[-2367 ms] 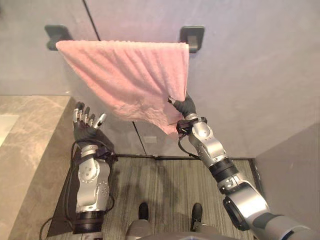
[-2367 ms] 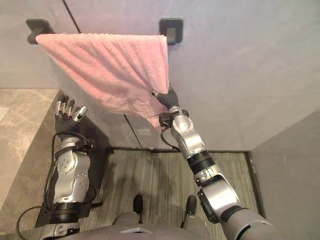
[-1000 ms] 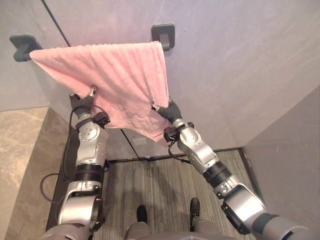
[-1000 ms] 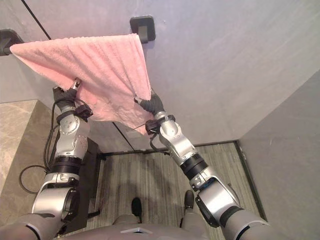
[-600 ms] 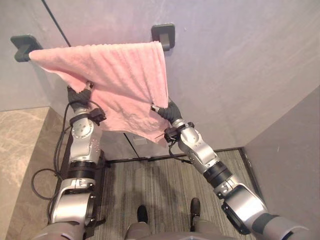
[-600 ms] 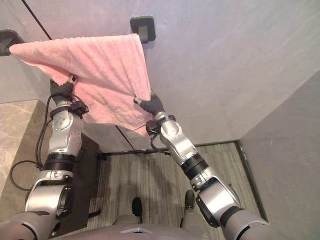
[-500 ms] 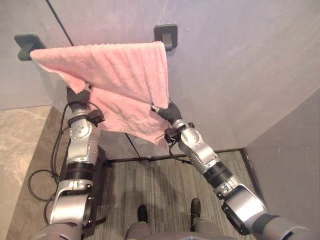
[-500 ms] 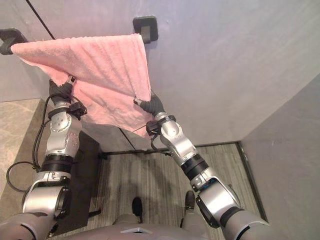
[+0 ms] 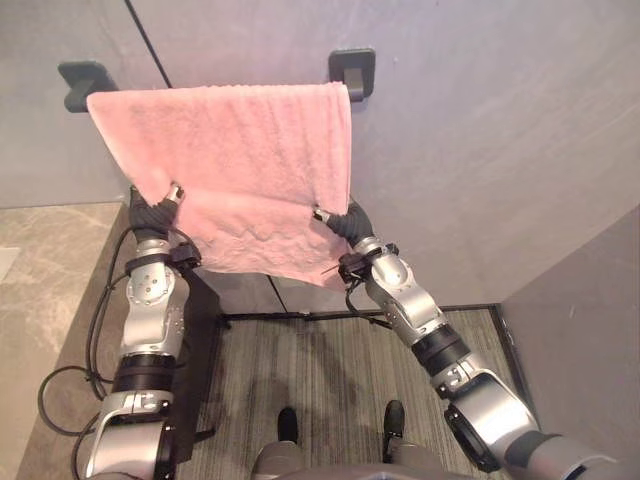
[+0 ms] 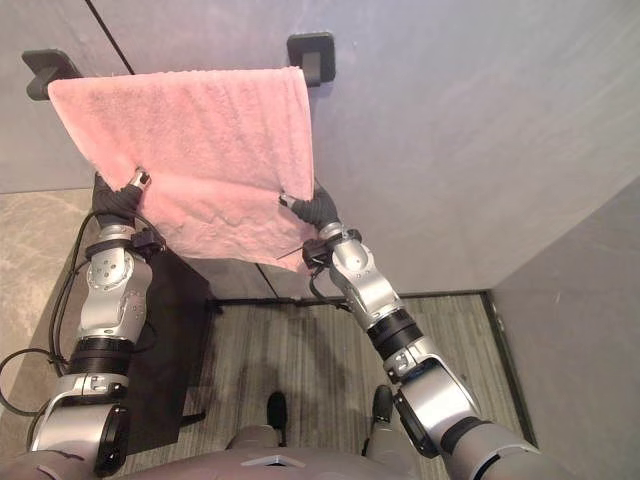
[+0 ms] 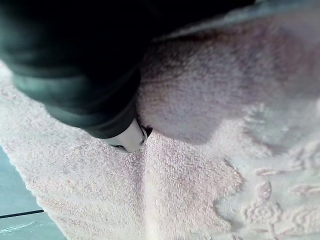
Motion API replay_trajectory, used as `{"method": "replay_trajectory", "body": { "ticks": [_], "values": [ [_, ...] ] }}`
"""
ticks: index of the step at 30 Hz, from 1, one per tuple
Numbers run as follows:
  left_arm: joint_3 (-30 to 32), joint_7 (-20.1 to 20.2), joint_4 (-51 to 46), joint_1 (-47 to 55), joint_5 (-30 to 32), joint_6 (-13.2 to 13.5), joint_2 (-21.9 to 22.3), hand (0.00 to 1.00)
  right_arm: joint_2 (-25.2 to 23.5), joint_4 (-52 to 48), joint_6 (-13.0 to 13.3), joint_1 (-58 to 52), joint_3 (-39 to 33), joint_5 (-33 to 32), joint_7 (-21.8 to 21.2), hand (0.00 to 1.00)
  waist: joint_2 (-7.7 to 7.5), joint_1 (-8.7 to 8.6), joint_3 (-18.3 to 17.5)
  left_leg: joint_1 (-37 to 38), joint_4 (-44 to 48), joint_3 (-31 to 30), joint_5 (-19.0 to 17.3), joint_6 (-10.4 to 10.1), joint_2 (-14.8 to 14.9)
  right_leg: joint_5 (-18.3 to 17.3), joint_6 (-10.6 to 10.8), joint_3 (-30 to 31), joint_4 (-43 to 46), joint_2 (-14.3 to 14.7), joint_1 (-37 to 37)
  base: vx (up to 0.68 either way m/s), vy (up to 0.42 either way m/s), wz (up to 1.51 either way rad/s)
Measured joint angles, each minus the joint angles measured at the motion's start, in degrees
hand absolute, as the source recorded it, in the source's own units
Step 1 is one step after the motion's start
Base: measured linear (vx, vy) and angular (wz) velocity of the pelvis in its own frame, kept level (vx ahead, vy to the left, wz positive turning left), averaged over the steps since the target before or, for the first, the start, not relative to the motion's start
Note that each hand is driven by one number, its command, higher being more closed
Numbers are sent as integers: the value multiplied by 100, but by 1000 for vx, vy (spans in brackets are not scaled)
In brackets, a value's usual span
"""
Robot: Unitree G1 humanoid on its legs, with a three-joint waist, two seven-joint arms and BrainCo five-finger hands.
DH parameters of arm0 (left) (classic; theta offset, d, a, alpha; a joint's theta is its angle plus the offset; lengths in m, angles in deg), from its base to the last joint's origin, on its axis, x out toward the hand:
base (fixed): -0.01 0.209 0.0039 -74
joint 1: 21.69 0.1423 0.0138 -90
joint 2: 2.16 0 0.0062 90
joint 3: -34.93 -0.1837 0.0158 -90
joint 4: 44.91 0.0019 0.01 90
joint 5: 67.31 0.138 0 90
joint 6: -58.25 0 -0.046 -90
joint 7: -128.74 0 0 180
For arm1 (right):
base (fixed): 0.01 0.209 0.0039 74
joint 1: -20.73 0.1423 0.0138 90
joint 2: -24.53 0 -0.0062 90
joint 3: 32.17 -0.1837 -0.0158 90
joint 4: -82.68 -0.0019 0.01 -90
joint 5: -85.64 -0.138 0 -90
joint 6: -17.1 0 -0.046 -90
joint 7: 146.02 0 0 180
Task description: Organize washtable
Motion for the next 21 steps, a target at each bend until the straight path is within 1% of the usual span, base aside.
{"method": "replay_trajectory", "body": {
  "ticks": [3, 5, 6, 7, 9, 13, 16, 19, 21],
  "values": [
    [0, 61, -18, 3, 0, 7, 9, 100, 86, 58, -16, 113, -23, 44, 0, 100, 1, 8, 1, -16, -1, -22, 3, -1, 0, -8, 8, -19, 5, 1, -2, 6, -2, 3],
    [-2, 81, -26, -10, 0, 9, 35, 100, 175, 143, -19, 227, -36, 108, -2, 100, 0, 7, 1, -19, 0, -24, 28, 33, -1, 10, -12, -26, 14, 1, -2, 0, 0, 0],
    [-1, 81, -26, -20, 0, 9, 59, 100, 187, 228, -17, 296, -51, 113, -2, 100, 0, 6, 1, -20, 0, -26, 28, 34, -1, 10, -11, -28, 16, 1, -2, 0, 0, 0],
    [-3, 81, -25, -70, 0, 9, 151, 100, 233, 526, -35, 535, -104, 113, -2, 100, 1, 11, 1, -28, 1, -34, 29, 35, -2, 15, -7, -34, 20, 4, -2, 0, 0, 0],
    [-12, 81, -22, -87, -1, 8, 175, 100, 247, 728, -76, 737, -160, 113, -2, 100, 1, 5, 1, -29, 10, -36, 30, 35, -2, 17, -6, -34, 20, 9, -2, 0, 0, 0],
    [-26, 81, 66, -269, -1, -13, 174, 100, 307, 884, -100, 1028, -254, 206, -2, 100, 5, 3, 15, -59, 53, -66, 35, 40, -8, 20, -4, -43, 18, 11, -9, 11, 1, 3],
    [-71, 78, 69, -526, 2, -17, 173, 100, 459, 1010, -166, 1415, -342, 444, 16, 100, 29, 8, 186, -94, 53, -93, 42, 49, -25, 39, 17, -52, 18, 10, -26, -30, 1, 5],
    [-71, 74, 70, -649, 6, -21, 173, 100, 577, 1054, -211, 1672, -346, 444, 17, 100, 50, 3, 239, -230, 54, -110, 80, 65, -43, 73, 22, -60, 18, -2, -154, -9, 1, 1],
    [-75, 74, 79, -797, 15, -26, 173, 100, 627, 1225, -244, 1839, -353, 444, 17, 100, 37, 1, 304, -232, 56, -111, 106, 57, -43, 76, 20, -60, 19, 0, -156, 0, 0, 0]
  ]
}}
